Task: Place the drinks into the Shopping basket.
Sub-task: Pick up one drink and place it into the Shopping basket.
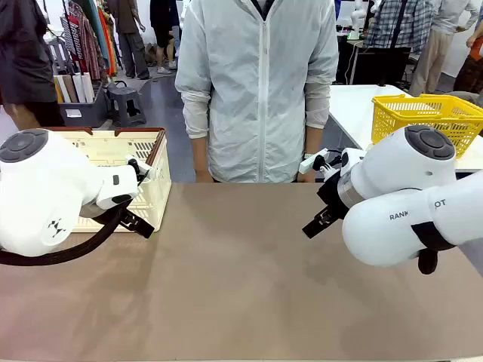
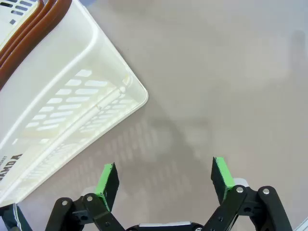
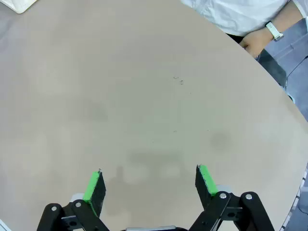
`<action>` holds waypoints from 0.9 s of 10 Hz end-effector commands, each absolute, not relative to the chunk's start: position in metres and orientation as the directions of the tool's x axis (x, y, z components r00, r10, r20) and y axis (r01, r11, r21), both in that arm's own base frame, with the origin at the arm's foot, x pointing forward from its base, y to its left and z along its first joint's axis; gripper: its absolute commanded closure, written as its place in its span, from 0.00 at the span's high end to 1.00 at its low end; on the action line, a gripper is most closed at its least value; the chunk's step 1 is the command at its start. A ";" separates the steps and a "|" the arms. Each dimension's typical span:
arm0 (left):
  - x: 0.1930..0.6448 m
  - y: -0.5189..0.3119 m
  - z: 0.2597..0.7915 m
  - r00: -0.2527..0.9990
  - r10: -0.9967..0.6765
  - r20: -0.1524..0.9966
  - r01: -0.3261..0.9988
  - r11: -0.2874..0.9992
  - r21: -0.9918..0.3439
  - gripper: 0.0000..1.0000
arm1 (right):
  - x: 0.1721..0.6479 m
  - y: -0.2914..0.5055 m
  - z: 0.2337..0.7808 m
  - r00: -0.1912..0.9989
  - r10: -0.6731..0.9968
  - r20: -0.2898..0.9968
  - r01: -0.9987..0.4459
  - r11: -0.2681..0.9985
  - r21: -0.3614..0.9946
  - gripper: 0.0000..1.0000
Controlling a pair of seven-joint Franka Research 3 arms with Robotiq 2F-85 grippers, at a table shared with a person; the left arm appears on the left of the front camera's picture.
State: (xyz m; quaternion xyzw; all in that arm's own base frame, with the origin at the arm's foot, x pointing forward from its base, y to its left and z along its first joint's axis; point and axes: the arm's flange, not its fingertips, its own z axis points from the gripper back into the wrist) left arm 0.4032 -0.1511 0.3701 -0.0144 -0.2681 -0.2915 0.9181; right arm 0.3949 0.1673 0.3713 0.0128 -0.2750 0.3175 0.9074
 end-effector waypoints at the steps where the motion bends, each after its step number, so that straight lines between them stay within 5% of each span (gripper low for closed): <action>1: 0.403 -0.151 0.370 0.686 -0.528 0.501 0.543 0.830 0.130 1.00 | 0.395 0.167 0.371 0.647 0.569 0.507 -0.583 0.798 -0.151 1.00; 9: 0.403 -0.151 0.370 0.686 -0.528 0.501 0.543 0.830 0.130 1.00 | 0.395 0.167 0.371 0.647 0.569 0.507 -0.583 0.798 -0.151 1.00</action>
